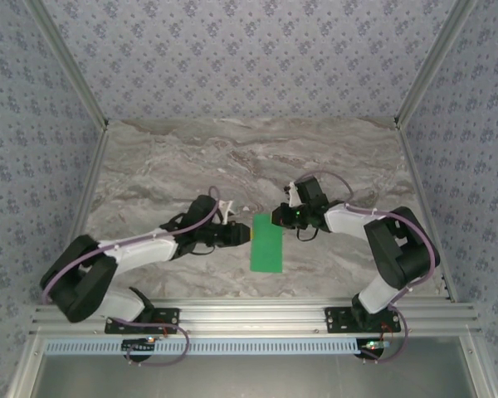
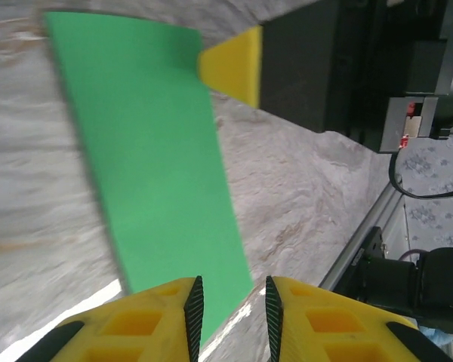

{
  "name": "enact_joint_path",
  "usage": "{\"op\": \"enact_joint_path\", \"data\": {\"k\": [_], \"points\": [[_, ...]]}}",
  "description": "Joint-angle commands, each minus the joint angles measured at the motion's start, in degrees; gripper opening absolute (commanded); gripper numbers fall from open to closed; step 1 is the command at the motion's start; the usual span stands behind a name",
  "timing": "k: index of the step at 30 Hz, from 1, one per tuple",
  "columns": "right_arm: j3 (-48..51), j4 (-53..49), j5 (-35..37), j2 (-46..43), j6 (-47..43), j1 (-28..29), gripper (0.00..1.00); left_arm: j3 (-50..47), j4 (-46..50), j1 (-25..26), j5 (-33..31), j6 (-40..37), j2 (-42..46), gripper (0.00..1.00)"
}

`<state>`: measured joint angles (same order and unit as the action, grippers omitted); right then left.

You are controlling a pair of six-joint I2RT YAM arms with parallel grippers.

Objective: Fold a paper plane with a square sheet of paper (fold left side to right side)
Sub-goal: Hold the square sheet of paper at the center of the table.

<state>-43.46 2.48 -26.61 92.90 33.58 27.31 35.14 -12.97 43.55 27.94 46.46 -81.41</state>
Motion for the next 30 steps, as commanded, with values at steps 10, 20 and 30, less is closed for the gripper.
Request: {"op": "enact_joint_path", "data": {"k": [10,20,30], "points": [[0.79,-15.52,2.24,-11.99,-2.93,0.44,0.06,9.14,-7.63,6.10,-0.10,0.70,-16.74,0.27],[11.78,-11.36,-3.80,-18.39,4.81,6.97,0.03,9.68,-8.81,6.03,-0.93,1.86,-21.14,0.26],[13.30,-10.96,-0.24,-9.71,6.52,11.45,0.02,10.11,-8.25,5.94,-1.97,2.37,-21.95,0.26]]}}
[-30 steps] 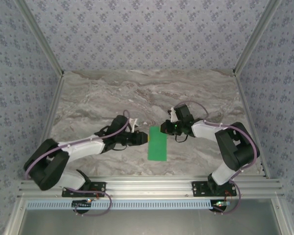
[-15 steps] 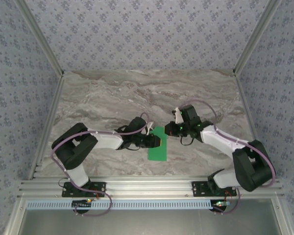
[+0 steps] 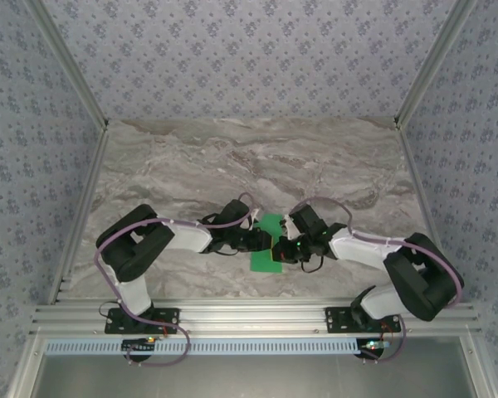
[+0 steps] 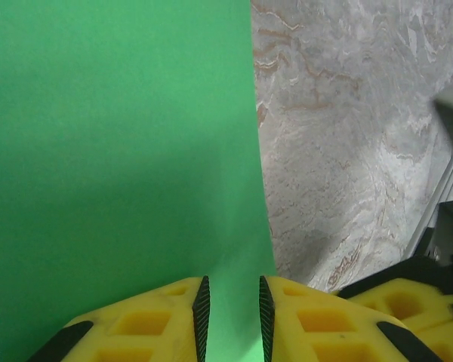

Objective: Fold a paper plane with a square sheet of paper (fold left side to right side)
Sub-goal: Hold the square sheet of paper at the center of the table, then first fold the square sheet of paper in half at the center of the table.

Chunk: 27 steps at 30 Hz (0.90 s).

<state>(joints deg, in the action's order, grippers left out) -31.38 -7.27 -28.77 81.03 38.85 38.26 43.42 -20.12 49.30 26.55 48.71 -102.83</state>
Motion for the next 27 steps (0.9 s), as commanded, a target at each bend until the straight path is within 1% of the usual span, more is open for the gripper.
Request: {"op": "enact_joint_path", "data": {"k": [1,6,14,16,22,27], "points": [[1.23,-1.93,2.60,2.61,1.06,0.58,0.02,2.14,-0.83,0.20,-0.66,0.05,-0.53,0.26],[1.23,-6.13,5.98,4.42,-1.20,0.77,0.02,3.99,1.07,-0.56,-1.35,-1.12,-1.35,0.26],[1.15,-9.77,9.47,5.59,-2.31,0.59,0.01,5.42,0.23,-4.30,-2.28,-2.72,-4.66,0.25],[0.77,-10.90,10.23,5.86,-4.54,0.59,0.02,5.96,0.05,-5.04,-2.46,-2.96,-5.67,0.25],[0.33,-14.44,12.45,5.87,-6.05,0.50,0.01,7.18,0.54,-7.85,-3.52,-3.33,-7.01,0.25],[0.39,-15.46,13.26,5.80,-6.63,0.28,0.01,11.27,4.38,-10.00,-4.66,-5.58,-8.03,0.25]]}}
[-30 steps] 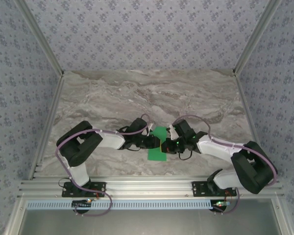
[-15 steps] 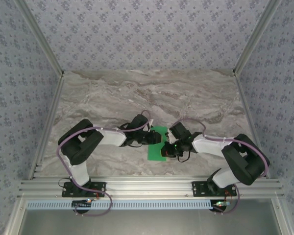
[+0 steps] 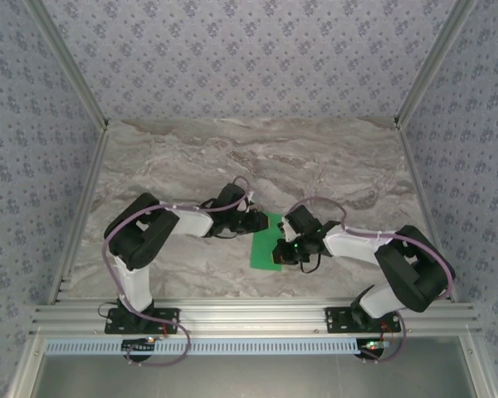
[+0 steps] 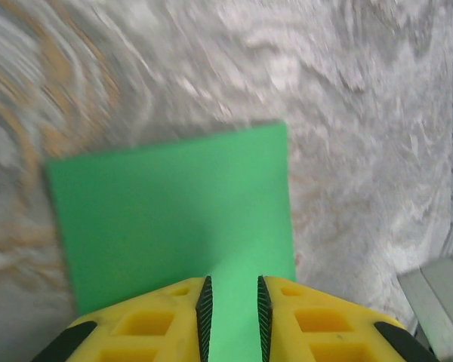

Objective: Fold a paper plane with a square sheet of paper (fold left side to right side)
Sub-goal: First fold the square sheet of paper in half at the center of the table.

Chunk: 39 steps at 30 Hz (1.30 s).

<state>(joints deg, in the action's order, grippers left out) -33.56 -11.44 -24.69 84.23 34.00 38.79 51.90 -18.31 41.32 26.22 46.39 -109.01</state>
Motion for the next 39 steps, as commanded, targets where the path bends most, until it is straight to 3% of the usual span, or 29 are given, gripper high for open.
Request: {"op": "enact_joint_path", "data": {"k": [1,17,24,29,33,37,39], "points": [[2.59,-11.45,9.39,2.63,-1.91,-0.27,0.01,3.79,3.12,-2.39,-4.38,-3.54,-2.36,0.25],[2.77,-12.24,9.22,0.78,-3.15,-1.55,0.01,15.47,10.09,-7.88,-4.19,-6.73,-10.01,0.25],[2.56,-9.69,7.54,-0.08,-3.16,-1.61,0.02,17.31,14.15,-9.87,-3.54,-10.40,-3.78,0.25],[1.92,-5.90,5.31,-2.27,-4.16,-2.17,0.04,11.55,13.40,-10.16,-3.59,-10.69,5.07,0.26],[2.95,-0.26,0.93,-8.98,-3.74,-5.83,0.11,2.94,11.18,-8.67,-3.36,-8.94,13.23,0.26],[4.62,2.84,-2.66,-15.58,-3.06,-13.33,0.37,-3.30,8.73,-3.95,-3.39,-5.90,18.26,0.26],[4.76,3.09,-4.00,-17.08,-3.02,-16.90,0.43,-4.64,7.52,-1.61,-3.62,-4.28,18.42,0.26]]}}
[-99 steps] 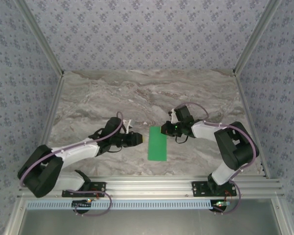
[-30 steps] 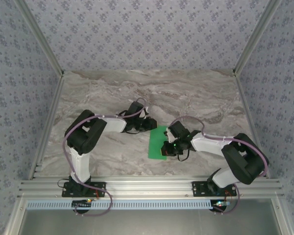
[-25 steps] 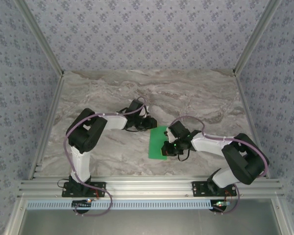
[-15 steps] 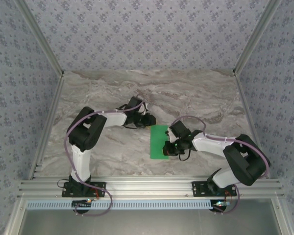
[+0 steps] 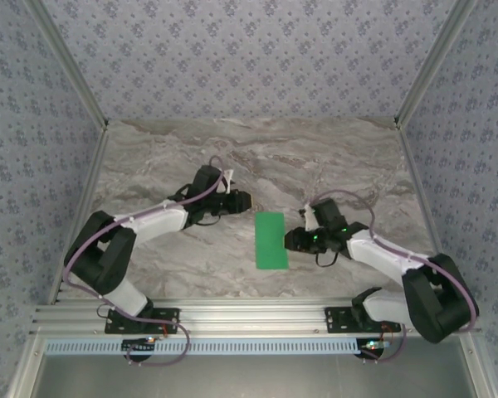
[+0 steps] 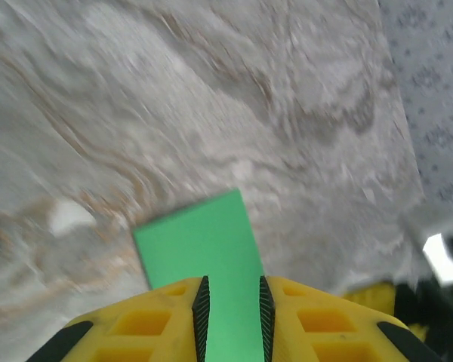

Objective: Fold a paper plane with a square sheet of paper (fold left side to right side)
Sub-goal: First fold the square sheet of paper in half at the center of the table, then hold the square sheet of paper at the center of the table.

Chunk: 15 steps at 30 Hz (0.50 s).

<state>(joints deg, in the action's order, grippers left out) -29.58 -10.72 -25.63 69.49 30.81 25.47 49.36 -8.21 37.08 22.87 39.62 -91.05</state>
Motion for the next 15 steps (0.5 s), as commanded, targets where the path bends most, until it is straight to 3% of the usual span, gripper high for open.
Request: {"op": "enact_joint_path", "data": {"k": [1,10,15], "points": [[0.76,2.28,-3.29,-2.66,0.29,-4.85,0.45,-2.40,-3.36,3.72,-0.44,3.33,0.13,0.26],[3.65,5.47,-5.04,-3.49,4.00,-9.54,0.62,2.84,-5.95,7.24,-1.23,4.89,-9.20,0.25],[4.25,5.10,-5.17,-3.50,3.98,-9.53,0.63,4.64,-4.40,7.32,-2.49,4.58,-12.95,0.25]]}}
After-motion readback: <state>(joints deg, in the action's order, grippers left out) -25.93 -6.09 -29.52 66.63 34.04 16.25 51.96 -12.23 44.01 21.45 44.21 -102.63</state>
